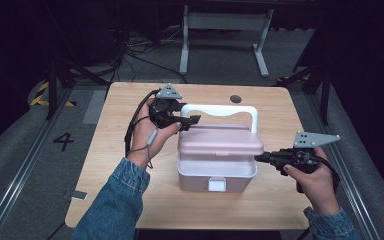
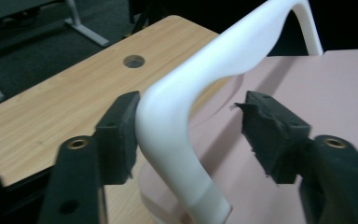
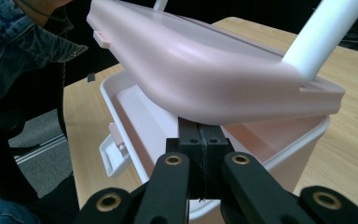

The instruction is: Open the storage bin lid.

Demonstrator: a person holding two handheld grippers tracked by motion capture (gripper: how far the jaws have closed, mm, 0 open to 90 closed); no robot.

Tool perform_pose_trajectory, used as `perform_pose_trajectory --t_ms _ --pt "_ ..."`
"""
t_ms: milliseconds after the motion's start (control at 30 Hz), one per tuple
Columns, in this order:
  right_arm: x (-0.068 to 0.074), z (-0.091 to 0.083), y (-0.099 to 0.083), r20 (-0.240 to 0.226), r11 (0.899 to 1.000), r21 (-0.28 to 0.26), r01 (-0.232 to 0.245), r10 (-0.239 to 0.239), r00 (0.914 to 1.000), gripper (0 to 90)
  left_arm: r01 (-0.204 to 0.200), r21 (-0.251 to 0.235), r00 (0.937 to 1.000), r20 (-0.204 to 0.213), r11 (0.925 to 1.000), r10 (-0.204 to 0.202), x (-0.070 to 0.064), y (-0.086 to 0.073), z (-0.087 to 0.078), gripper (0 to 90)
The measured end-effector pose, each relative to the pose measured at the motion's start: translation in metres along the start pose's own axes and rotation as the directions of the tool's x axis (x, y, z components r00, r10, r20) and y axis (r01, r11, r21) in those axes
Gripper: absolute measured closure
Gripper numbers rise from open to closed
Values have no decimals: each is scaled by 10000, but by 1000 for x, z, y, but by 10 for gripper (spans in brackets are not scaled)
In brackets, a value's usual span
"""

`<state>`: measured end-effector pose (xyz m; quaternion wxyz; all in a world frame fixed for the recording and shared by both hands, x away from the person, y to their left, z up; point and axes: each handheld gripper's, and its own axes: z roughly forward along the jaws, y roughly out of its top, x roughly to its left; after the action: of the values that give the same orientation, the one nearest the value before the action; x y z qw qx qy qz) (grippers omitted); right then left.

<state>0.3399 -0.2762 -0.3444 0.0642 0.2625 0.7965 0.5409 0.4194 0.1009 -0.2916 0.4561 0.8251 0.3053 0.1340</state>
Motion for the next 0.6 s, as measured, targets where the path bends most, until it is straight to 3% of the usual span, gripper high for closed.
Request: perform_pose_trajectory --t_ms 333,600 --pt "0 -1 3 25 10000 -41 -64 64 10000 900 49 308 9984 -568 9995 -32 10 -26 -33 304" --pt "0 -4 7 207 9994 -320 94 -87 9997 900 -141 962 9955 -921 9953 230 4 -50 -44 307"
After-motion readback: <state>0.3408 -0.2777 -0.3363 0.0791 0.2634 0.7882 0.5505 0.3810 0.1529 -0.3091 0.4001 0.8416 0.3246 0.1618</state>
